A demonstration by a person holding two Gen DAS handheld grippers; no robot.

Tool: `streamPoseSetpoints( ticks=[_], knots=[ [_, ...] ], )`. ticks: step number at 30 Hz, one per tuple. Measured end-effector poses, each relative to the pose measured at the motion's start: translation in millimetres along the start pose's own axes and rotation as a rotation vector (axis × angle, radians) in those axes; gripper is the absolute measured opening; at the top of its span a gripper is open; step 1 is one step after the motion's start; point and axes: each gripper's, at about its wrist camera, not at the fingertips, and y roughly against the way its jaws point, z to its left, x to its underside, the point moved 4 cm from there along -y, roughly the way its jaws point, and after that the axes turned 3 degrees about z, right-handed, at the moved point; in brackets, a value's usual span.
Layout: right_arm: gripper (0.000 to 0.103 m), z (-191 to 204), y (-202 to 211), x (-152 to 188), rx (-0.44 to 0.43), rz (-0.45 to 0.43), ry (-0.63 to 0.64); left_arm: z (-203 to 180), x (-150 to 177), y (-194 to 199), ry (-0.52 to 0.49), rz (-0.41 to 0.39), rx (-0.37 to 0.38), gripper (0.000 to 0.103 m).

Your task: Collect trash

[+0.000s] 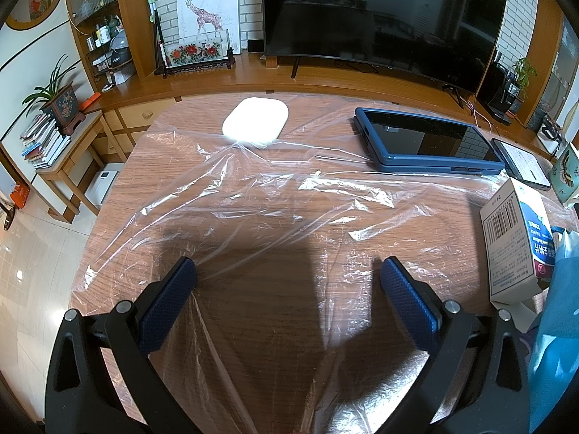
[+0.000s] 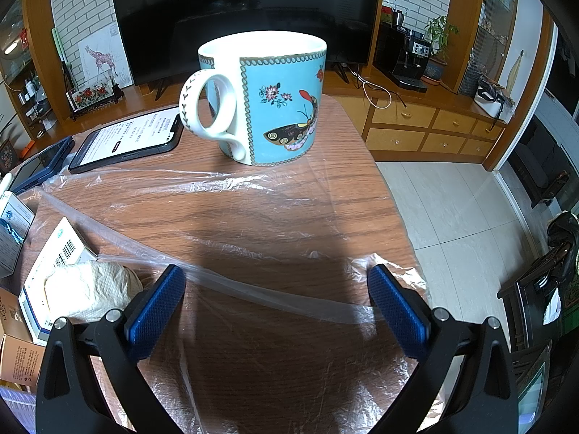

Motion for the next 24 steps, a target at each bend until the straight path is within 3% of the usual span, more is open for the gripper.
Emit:
streamPoseSetpoints(
  ticks=[6, 11, 16, 24],
  knots=[
    [0.099, -6, 6, -1, 0.02, 0.04, -0.025, 6, -3, 7, 0.0, -0.01, 0.003, 0.101],
    [0.099, -5, 65, -13, 0.046, -0.1, 0.031, 33, -24, 60, 0.045, -0.121, 0.049, 0.101],
    [0.099, 26, 134, -25, -0.082, -0.202, 0.068, 21, -15, 116, -0.003, -0.189, 0.182, 0.101],
    [0.099, 96, 166, -23, -0.329, -0.181, 0.158, -53, 31, 164, -0.171, -0.163, 0.381, 0.101]
  ],
)
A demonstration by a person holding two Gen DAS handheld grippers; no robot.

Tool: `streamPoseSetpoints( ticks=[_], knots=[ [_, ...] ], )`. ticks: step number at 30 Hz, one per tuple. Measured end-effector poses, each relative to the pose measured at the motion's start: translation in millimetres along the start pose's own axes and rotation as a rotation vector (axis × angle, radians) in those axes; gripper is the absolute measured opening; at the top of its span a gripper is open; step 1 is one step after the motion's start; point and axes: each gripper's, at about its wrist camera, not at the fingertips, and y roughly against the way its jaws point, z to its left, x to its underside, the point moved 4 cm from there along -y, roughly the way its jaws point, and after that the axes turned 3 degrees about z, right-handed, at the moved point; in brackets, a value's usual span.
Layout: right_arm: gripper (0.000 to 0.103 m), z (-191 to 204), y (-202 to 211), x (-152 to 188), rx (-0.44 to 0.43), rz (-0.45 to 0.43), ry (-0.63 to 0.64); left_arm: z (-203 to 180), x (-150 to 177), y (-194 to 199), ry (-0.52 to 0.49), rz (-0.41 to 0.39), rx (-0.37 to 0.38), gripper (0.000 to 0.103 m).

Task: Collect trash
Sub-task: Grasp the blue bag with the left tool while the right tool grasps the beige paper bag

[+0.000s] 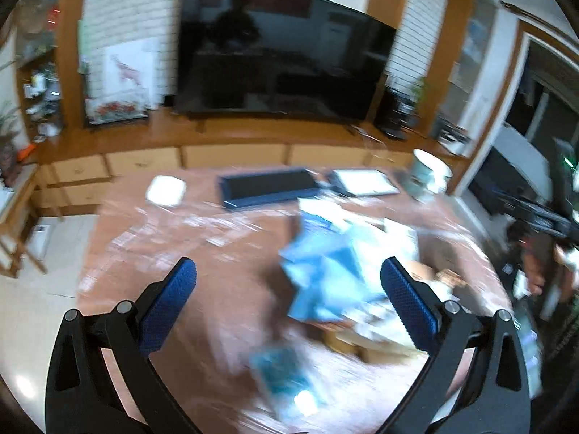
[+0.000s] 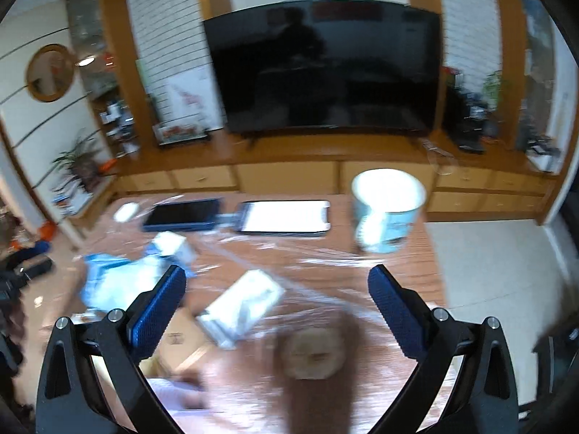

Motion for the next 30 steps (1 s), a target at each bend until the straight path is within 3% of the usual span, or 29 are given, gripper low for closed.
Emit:
streamPoseSetpoints(
  ticks=[7, 12, 16, 20, 23, 26, 30],
  knots=[
    [0.099, 60, -17, 15, -0.065, 0.056, 0.081, -38, 31, -12, 0.016, 0.066, 0.079, 0.101],
    [0.099, 79, -9, 31, -0.09, 0.07, 0.158, -46, 36, -10, -0.031, 0.049, 0.034, 0.101],
    [0.099, 95, -3, 58, -0.143, 0.106, 0.224, -27, 20, -6, -0.041, 0.024, -0.029, 0.101],
    [0.099, 129, -5, 79, -0.132, 0.116, 0.357, -15, -10, -12, -0.038, 0.046, 0.021, 0.101],
    [0.099, 154, -14, 89, -0.061, 0.109, 0.475, -20, -30, -28, -0.103, 0.068, 0.036, 0.101],
    [0.099, 169, -28, 95, -0.038, 0.13, 0.536, -33, -37, -55, -0.193, 0.165, 0.091, 0.101],
    [0.099, 182, -45, 103, -0.033, 0.17, 0.588, -49, -34, -85, -0.356, 0.261, 0.092, 0.101]
  ],
)
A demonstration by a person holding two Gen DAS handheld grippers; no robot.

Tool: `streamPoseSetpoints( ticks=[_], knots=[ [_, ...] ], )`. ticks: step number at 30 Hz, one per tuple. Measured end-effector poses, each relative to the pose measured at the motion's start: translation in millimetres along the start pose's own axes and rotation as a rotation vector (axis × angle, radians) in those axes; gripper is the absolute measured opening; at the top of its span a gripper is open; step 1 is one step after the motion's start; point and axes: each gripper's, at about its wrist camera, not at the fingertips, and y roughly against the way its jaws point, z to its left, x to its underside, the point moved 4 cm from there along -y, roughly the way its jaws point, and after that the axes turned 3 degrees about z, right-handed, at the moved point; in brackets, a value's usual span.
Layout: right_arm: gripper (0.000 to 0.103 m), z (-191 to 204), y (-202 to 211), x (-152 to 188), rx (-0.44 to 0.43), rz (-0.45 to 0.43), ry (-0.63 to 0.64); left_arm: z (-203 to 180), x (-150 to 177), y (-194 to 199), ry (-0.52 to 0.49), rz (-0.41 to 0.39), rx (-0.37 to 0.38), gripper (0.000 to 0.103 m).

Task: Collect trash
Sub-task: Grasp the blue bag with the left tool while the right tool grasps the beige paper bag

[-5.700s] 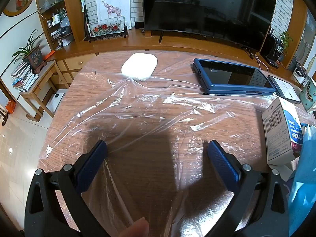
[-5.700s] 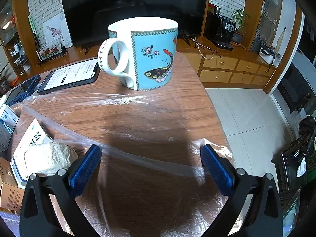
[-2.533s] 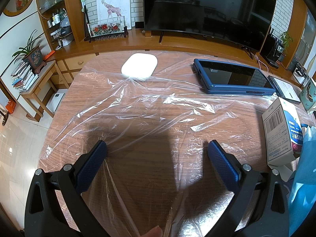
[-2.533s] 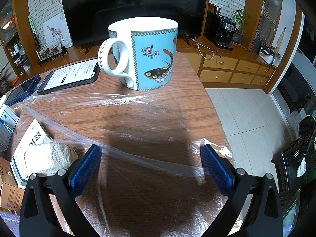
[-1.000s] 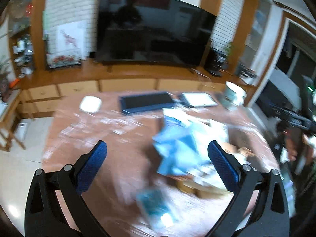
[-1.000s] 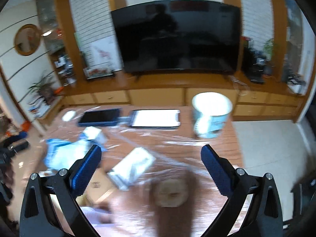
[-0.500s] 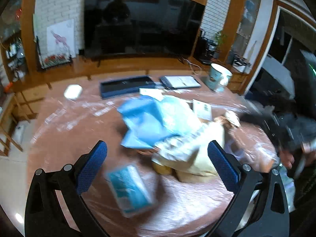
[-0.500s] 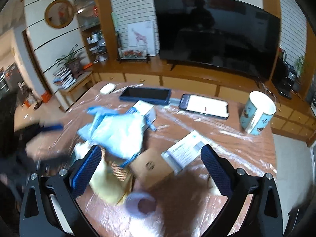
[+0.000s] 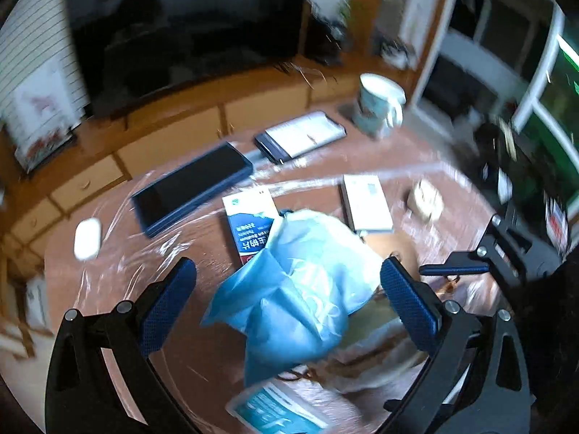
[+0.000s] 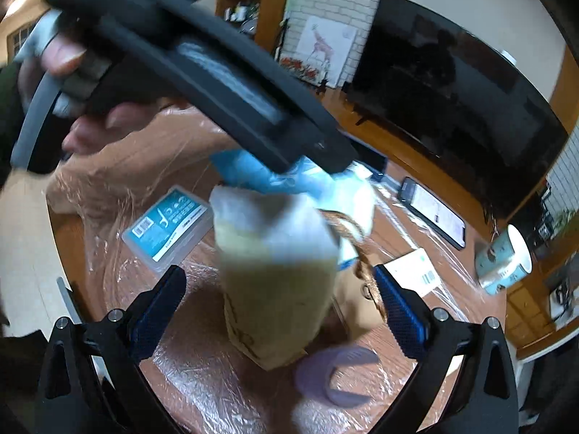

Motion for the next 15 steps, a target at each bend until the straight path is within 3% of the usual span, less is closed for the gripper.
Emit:
streamPoseSetpoints(
  ticks=[6, 13, 15],
  knots=[
    [0.099, 11, -22, 2, -0.03, 0.05, 0.009, 1, 5, -30, -0.016, 0.121, 0.149, 0.101],
    [0.099, 14, -36, 2, -0.036, 0.066, 0.016, -8, 6, -44, -0.096, 0.181, 0.157, 0.102],
    [0.099, 13, -43, 3, 0.001, 0.083, 0.045, -8, 4, -50, -0.097, 0.19, 0.158, 0.102]
  ],
)
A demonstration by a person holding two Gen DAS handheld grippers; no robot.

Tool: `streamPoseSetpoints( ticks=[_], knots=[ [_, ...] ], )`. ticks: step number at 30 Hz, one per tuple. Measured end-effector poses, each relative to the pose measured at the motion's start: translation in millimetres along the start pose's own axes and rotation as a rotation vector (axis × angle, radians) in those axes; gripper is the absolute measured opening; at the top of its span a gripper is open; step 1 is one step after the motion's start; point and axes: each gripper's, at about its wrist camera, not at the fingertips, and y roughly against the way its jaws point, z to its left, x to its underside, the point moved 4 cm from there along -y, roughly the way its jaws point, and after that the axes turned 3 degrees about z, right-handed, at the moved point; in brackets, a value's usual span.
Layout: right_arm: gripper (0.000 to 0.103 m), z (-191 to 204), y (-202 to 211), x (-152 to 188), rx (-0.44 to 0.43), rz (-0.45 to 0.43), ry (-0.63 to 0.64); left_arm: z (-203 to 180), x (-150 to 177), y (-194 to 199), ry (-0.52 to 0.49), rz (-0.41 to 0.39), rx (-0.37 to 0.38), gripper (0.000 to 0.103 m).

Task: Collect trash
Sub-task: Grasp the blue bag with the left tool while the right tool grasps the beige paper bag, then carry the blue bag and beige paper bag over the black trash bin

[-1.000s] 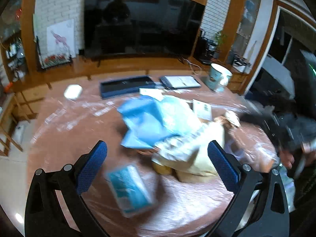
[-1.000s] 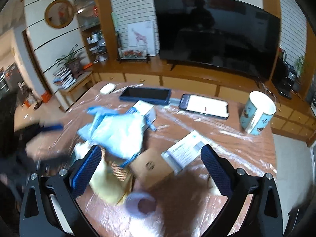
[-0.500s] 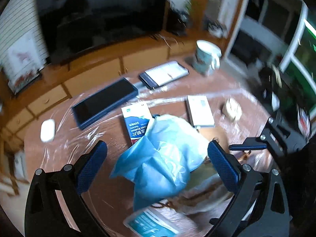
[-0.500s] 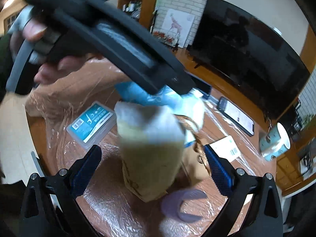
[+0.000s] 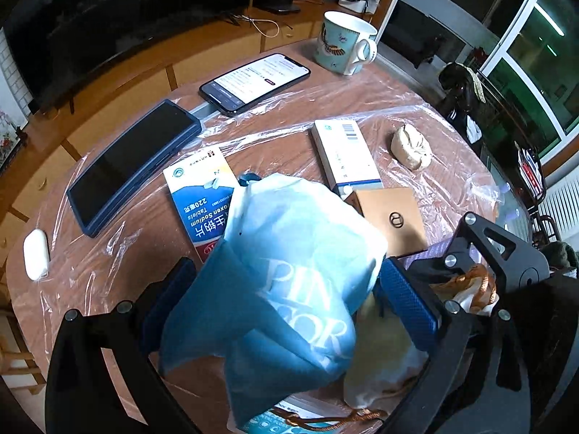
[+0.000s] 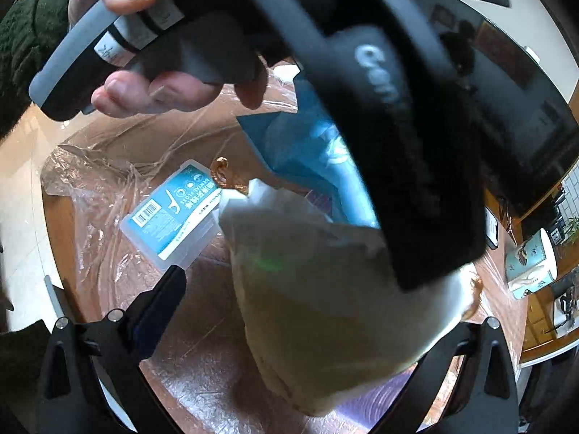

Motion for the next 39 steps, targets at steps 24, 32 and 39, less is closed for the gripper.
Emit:
streamPoseSetpoints(
  ticks=[24, 32, 39],
  knots=[
    [0.055, -79, 24, 34, -0.26, -0.123, -0.372, 16, 33, 39, 0.262, -0.218, 0.163, 0.057],
    [0.054, -86, 47, 24, -0.357, -0.218, -0.539, 22, 50, 68, 0.389, -0.37, 0.15, 0.056],
    [0.054, -96, 65, 26, -0.346, -0.263, -0.602, 16, 67, 90, 0.435, -0.471, 0.12, 0.056]
  ],
)
